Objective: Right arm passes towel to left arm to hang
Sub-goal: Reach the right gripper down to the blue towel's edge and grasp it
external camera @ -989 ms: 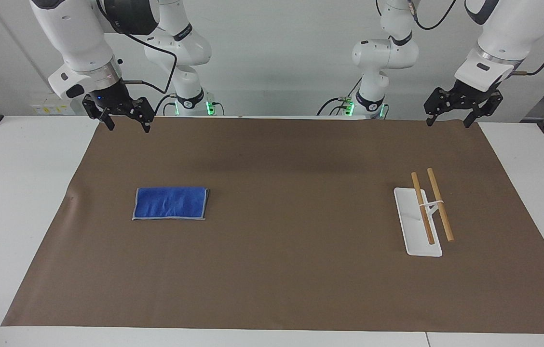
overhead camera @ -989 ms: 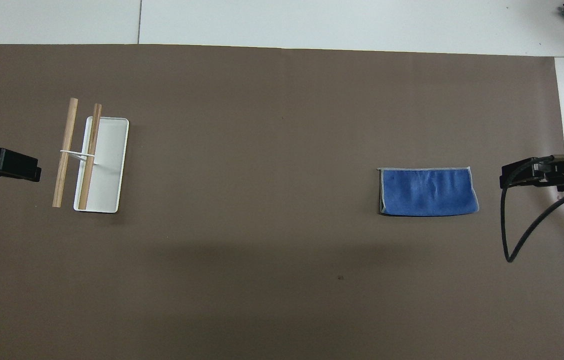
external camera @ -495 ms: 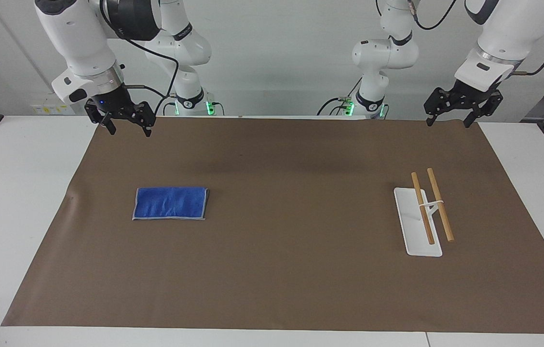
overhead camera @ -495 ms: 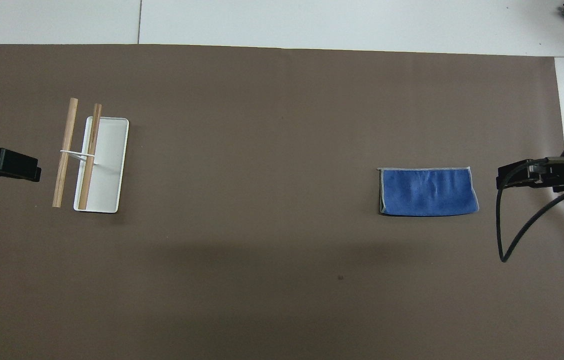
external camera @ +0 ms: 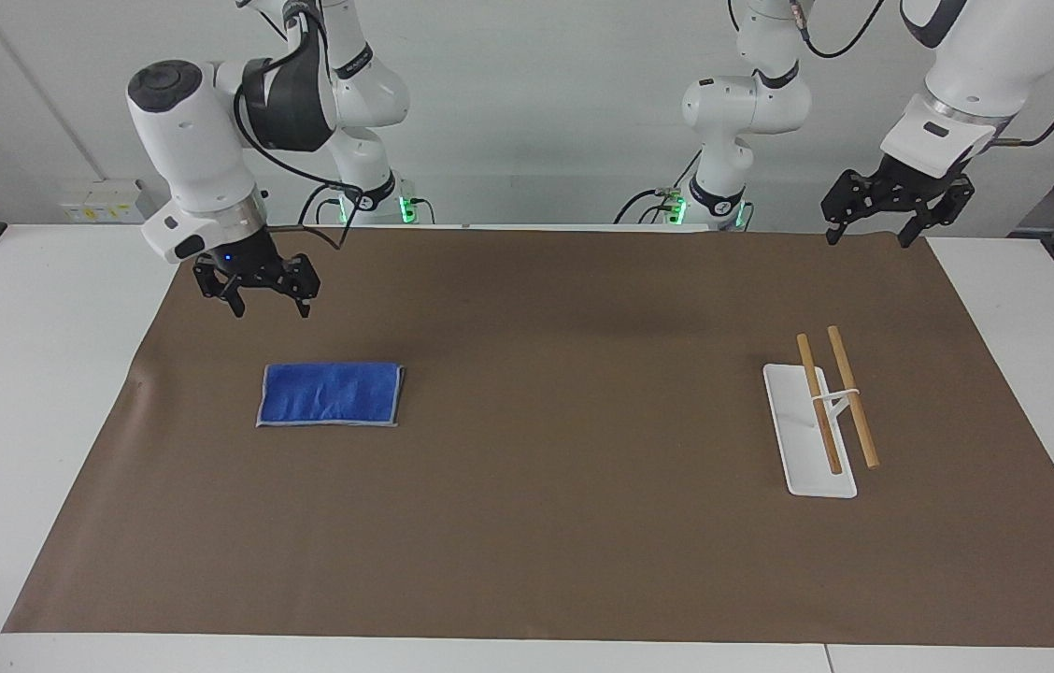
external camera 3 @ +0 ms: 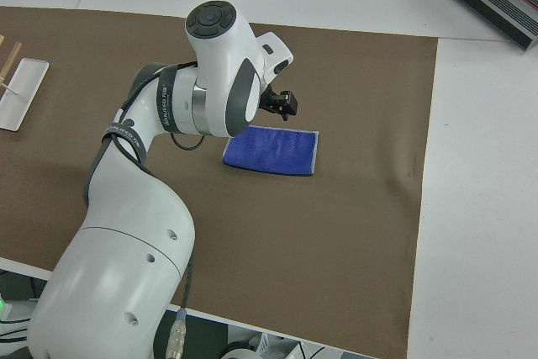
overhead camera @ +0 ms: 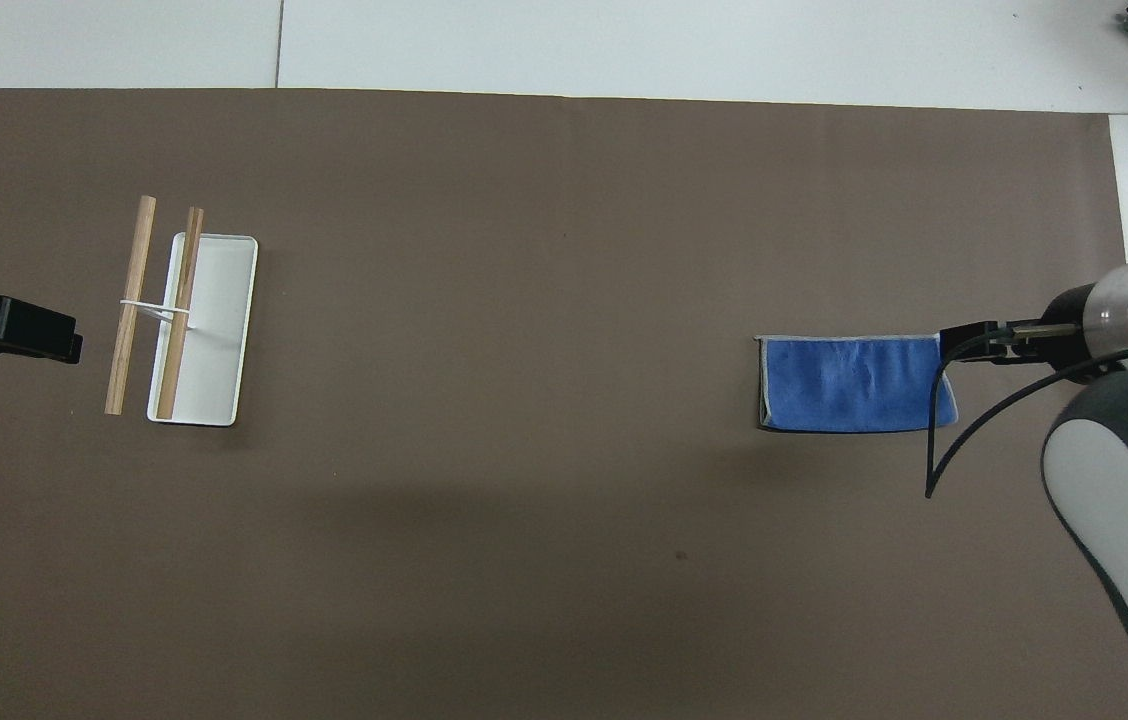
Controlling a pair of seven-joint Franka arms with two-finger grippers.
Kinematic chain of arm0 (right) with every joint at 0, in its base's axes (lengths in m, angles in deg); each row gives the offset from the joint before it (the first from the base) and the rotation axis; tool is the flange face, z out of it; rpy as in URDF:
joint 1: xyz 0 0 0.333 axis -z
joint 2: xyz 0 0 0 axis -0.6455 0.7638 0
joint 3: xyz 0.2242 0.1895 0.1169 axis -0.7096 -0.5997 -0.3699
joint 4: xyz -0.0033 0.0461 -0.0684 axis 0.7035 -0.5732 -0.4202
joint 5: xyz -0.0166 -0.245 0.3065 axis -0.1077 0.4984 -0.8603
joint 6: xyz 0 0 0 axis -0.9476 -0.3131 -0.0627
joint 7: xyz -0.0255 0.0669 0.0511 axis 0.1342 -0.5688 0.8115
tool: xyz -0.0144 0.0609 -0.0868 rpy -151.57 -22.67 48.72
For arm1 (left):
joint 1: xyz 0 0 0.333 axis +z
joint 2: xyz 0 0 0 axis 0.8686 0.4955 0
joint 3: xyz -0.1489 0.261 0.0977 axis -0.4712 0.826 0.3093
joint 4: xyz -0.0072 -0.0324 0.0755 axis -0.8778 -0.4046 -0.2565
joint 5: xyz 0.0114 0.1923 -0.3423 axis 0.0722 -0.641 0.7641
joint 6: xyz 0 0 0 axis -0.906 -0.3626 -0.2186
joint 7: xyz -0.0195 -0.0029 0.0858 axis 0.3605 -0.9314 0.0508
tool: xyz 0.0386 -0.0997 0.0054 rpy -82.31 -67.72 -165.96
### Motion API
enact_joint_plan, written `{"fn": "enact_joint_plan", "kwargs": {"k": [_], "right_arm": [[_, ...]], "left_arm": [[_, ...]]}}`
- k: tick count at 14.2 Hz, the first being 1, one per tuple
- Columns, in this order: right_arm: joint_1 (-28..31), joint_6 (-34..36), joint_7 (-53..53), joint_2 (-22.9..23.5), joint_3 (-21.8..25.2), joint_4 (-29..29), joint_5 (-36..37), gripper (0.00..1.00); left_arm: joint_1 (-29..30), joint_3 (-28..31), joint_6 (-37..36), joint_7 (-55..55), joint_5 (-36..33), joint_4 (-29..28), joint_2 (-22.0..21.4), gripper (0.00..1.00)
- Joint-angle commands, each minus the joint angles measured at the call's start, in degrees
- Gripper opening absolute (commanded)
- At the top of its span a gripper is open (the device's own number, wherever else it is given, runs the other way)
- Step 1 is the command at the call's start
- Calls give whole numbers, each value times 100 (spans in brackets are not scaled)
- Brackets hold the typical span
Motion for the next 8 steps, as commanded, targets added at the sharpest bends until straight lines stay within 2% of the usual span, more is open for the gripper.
{"fn": "enact_joint_plan", "kwargs": {"k": [1, 4, 8], "right_arm": [[-92, -833, 129, 276, -14, -432, -57, 100], [-163, -1388, 120, 672, -14, -581, -57, 100], [-163, -2064, 146, 734, -5, -1073, -57, 100]], "left_arm": [[18, 7, -27, -59, 66, -179, -164, 100], [18, 7, -18, -59, 66, -179, -164, 100], [18, 7, -18, -59, 66, -179, -164, 100]]}}
